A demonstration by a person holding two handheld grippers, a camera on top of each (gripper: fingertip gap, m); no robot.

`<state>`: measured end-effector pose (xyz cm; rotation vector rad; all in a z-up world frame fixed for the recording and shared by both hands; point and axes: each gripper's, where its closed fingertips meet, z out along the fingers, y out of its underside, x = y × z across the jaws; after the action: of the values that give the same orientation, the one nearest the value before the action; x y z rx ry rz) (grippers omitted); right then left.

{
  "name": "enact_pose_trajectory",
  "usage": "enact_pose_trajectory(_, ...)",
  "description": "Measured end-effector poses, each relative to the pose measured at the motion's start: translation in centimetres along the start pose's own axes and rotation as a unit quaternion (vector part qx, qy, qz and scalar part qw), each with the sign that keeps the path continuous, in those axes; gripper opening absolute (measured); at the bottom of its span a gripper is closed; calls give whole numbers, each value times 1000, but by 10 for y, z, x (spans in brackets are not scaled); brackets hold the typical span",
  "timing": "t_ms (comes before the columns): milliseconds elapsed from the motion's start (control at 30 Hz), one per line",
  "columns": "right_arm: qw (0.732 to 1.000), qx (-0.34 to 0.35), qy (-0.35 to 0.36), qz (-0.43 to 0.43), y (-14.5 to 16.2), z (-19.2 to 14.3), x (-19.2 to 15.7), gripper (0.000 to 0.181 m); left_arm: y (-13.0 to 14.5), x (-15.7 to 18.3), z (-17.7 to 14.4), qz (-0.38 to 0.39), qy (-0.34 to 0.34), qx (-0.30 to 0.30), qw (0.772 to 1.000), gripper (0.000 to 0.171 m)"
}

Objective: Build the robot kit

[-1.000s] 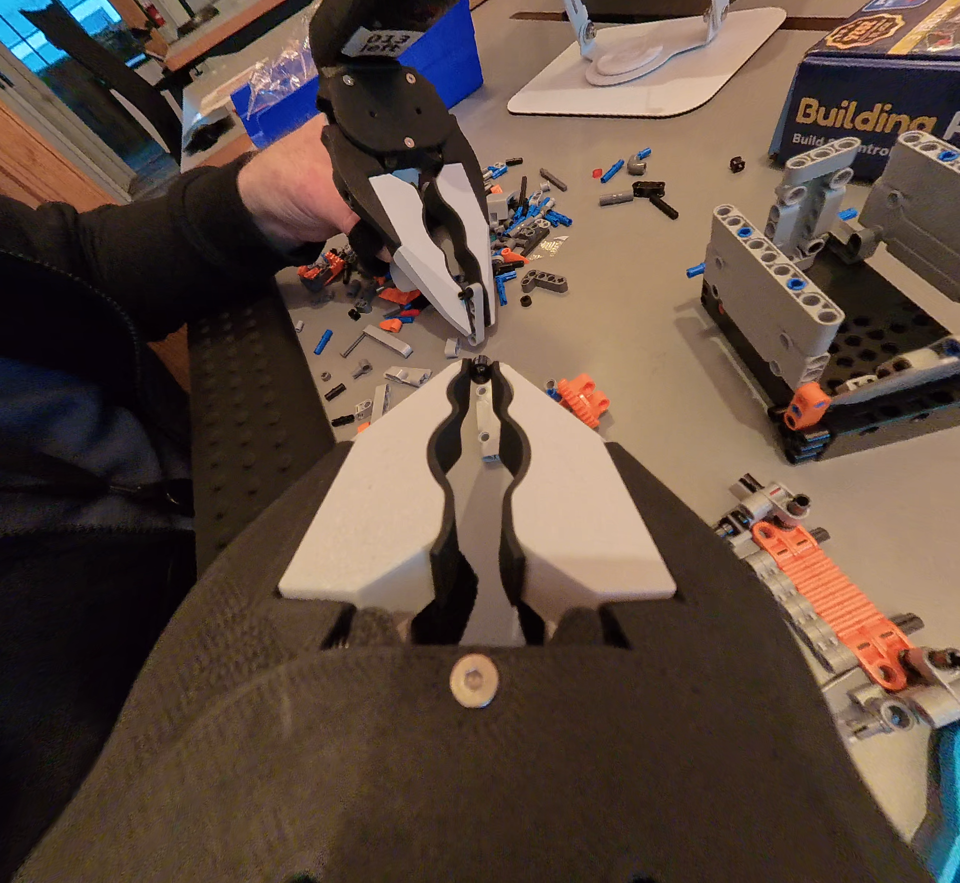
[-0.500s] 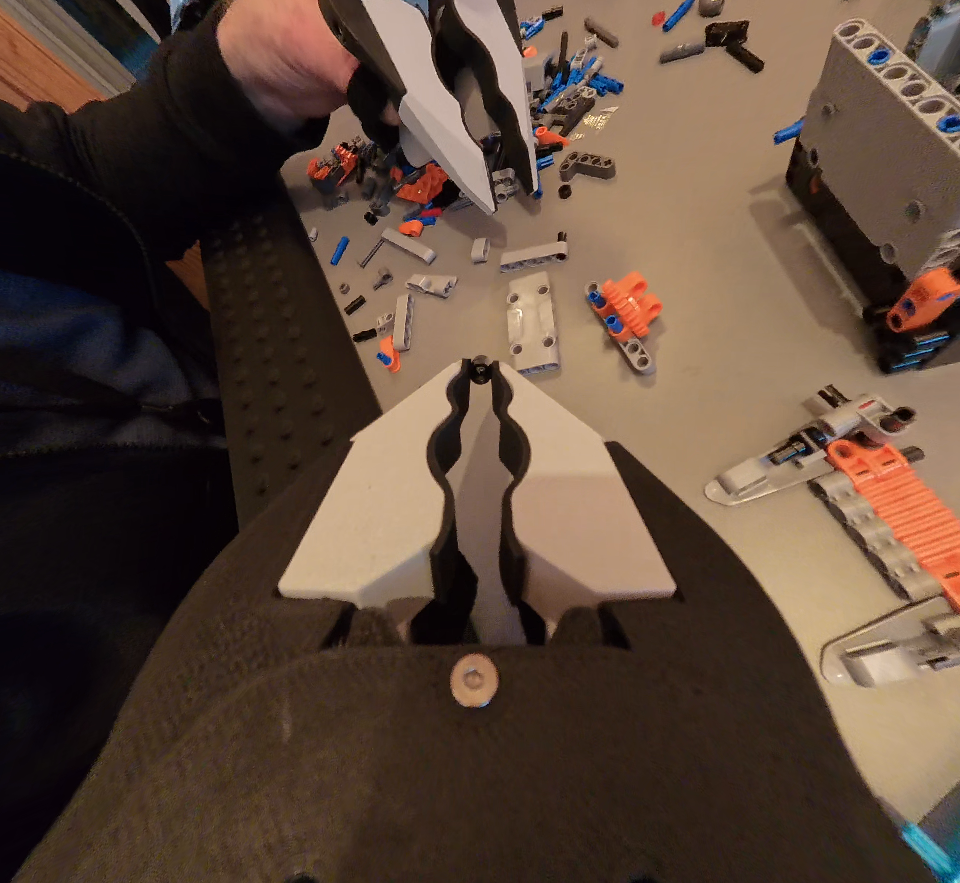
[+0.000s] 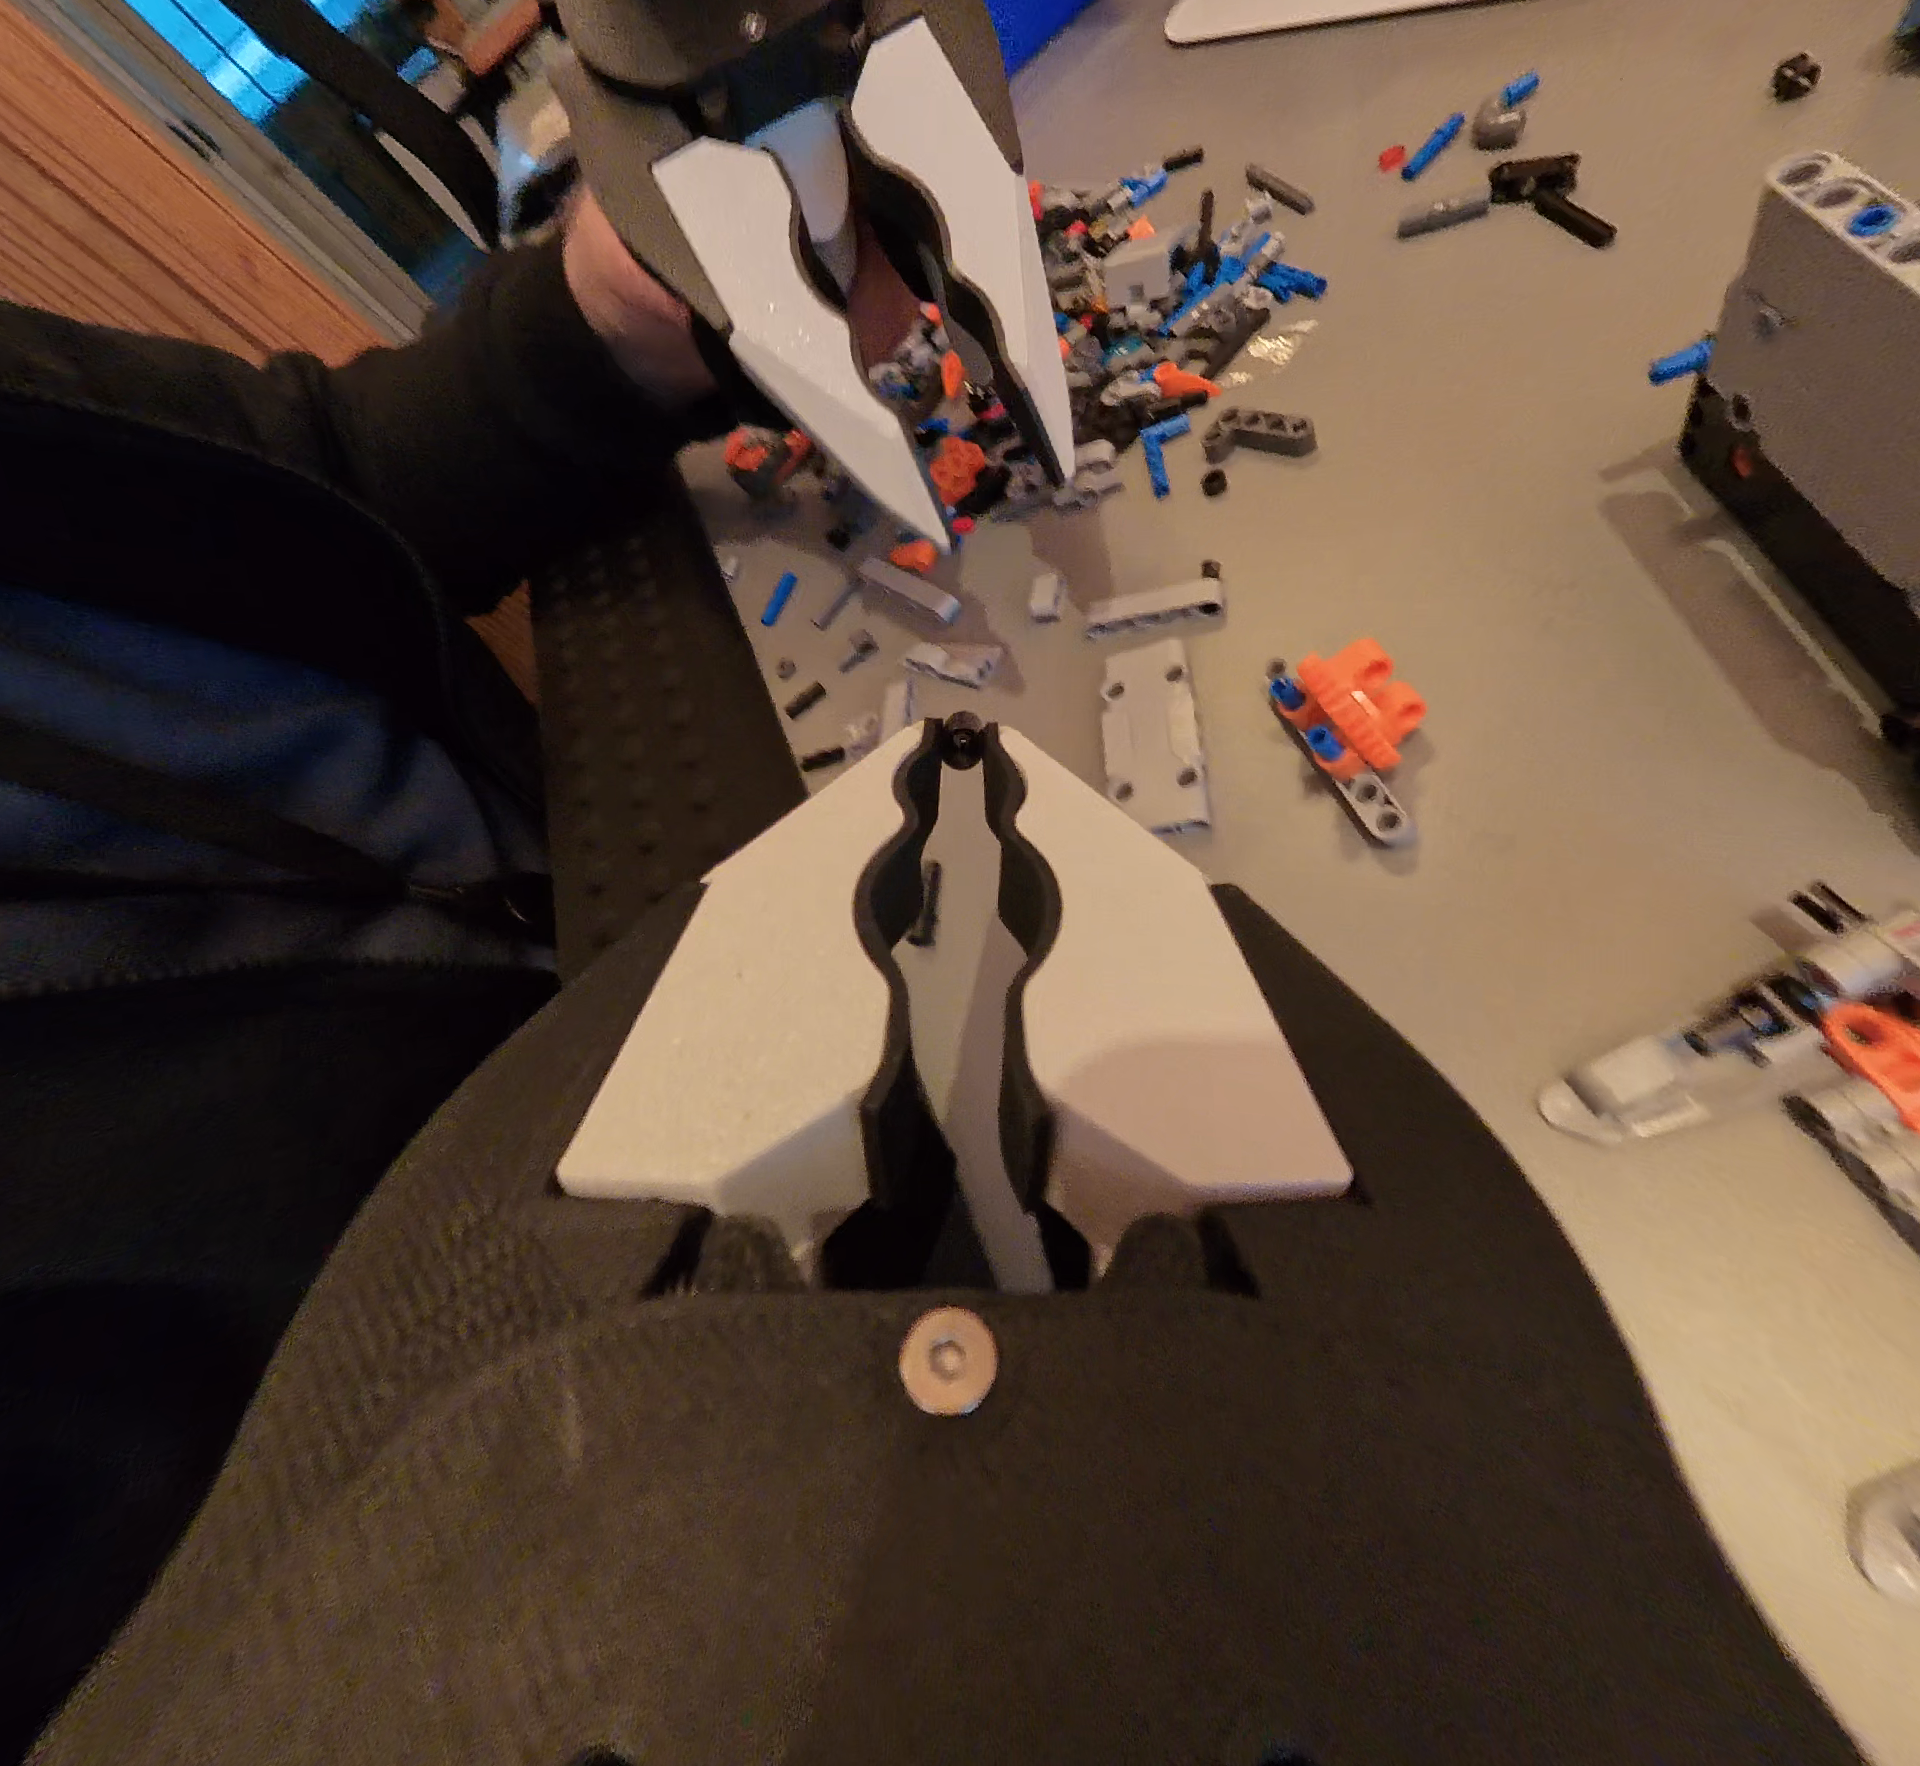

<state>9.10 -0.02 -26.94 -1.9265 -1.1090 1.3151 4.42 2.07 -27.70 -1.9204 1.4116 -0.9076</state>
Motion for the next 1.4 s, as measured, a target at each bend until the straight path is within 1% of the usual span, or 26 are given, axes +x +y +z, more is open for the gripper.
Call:
enact_pose_trajectory(133,997,57,-36,22,-19,7,-6,5,-22,19,2,93,-24,45,994,30)
enact_pose_trajectory(233,994,93,-54,36,-30,4,-8,5,-33,27,2,120,-40,70,990,29)
enact_pose_trajectory(300,991,107,-61,43,-33,2,-8,5,-36,30,3,138,-50,74,986,25)
enact_pose_trajectory(367,990,113,-71,47,-35,2,-10,5,-37,28,3,155,-73,72,983,19)
enact_pose_trajectory(533,988,115,-90,53,-37,5,-15,5,-40,30,4,174,-86,75,978,13)
enact_pose_trajectory(567,988,115,-94,53,-37,6,-16,5,-42,30,4,180,-93,77,976,10)
enact_pose_trajectory(600,987,116,-96,53,-37,7,-17,5,-42,31,4,186,-94,77,975,4)
enact_pose_trajectory(733,987,117,-94,53,-38,7,-17,5,-42,30,4,192,-104,73,973,2)
enact_pose_trajectory(800,989,114,-84,46,-37,7,-16,9,-42,29,3,194,-109,70,972,2)
enact_pose_trajectory(867,993,103,-59,24,-35,6,-13,14,-41,28,2,189,-106,68,974,2)
enact_pose_trajectory(967,996,81,-5,-33,-33,4,-10,15,-39,29,2,183,-93,64,977,2)
enact_pose_trajectory(1033,995,68,16,-72,-34,4,-14,16,-36,29,3,182,-88,55,978,2)
enact_pose_trajectory(1100,992,40,42,-109,-32,7,-15,15,-34,30,5,186,-84,48,978,2)
enact_pose_trajectory(1167,988,0,63,-142,-25,11,-13,10,-33,32,7,189,-79,43,978,2)
enact_pose_trajectory(1233,984,-18,74,-158,-22,13,-13,8,-31,33,9,192,-78,35,978,2)
enact_pose_trajectory(1300,985,-21,70,-158,-20,11,-15,7,-31,35,10,190,-72,37,978,3)
enact_pose_trajectory(1367,986,-19,64,-153,-17,5,-18,6,-33,39,11,188,-65,44,979,3)
enact_pose_trajectory(1400,985,-22,73,-153,-15,-1,-16,6,-32,38,13,184,-66,38,980,3)
